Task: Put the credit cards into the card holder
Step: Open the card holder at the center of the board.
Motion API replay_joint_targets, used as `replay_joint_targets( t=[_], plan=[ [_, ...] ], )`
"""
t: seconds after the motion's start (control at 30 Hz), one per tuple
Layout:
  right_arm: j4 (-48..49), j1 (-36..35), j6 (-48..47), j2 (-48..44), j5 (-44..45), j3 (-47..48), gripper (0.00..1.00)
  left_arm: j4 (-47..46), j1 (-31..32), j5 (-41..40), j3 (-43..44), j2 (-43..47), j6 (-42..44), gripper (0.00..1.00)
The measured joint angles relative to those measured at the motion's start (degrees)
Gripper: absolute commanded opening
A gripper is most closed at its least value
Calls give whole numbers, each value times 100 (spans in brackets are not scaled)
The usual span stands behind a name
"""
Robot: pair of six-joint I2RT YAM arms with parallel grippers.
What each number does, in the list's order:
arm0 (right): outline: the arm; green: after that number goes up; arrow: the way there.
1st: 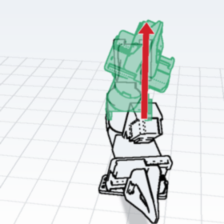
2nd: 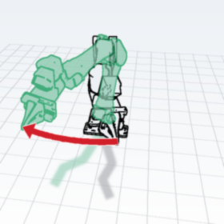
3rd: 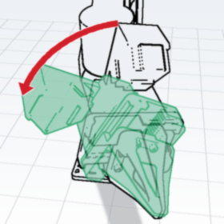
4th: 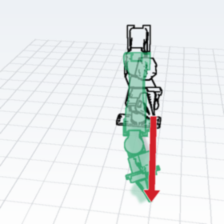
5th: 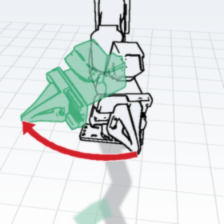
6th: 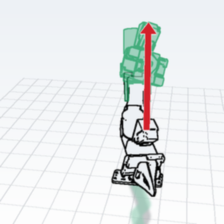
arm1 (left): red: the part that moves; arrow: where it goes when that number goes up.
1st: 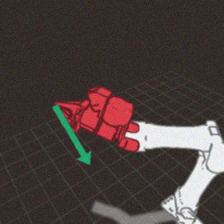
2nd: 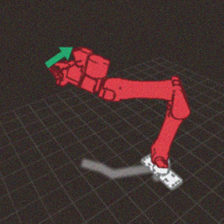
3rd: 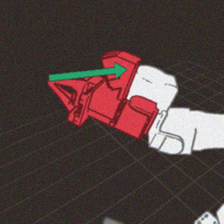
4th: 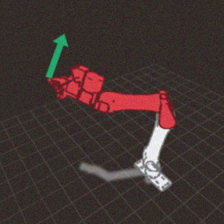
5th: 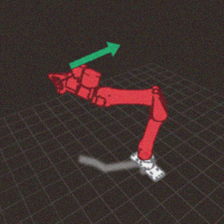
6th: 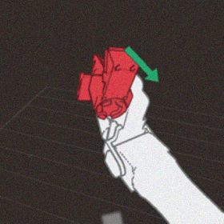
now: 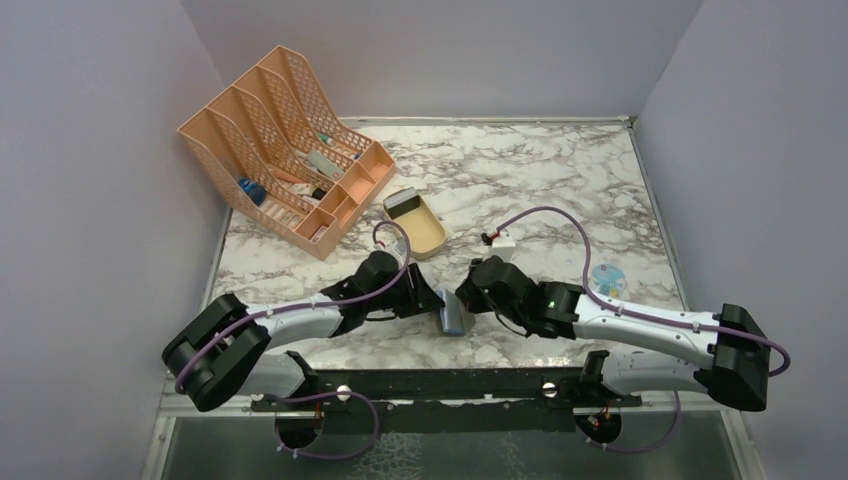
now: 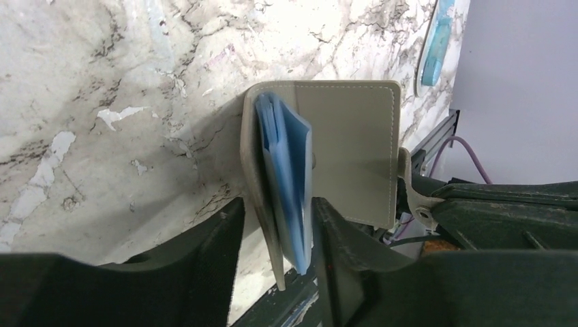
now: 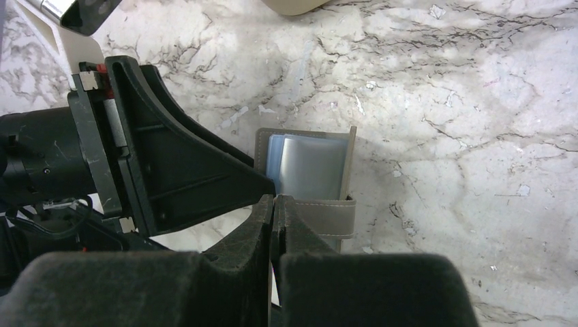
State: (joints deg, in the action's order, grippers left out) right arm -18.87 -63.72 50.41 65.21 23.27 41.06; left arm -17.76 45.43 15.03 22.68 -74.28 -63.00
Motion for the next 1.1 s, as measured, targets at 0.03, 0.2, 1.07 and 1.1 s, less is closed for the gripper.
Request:
replay_joint_targets(
  t=[0.03,0.2,1.07,1.1],
  plan=[
    [0,-2,11,-2,0,-2,1,-4,0,0,13,-4,15,36],
    [-2,0,42,-31,0,-90,1,-57,0,0,46,-81,68,21],
    [-568,4,-341,275,-1220,743,37,1235,0,-205,101,901,59,0],
    [-433,4,-345,323,-1355,730,37,1279,0,-227,103,918,61,0]
  ],
)
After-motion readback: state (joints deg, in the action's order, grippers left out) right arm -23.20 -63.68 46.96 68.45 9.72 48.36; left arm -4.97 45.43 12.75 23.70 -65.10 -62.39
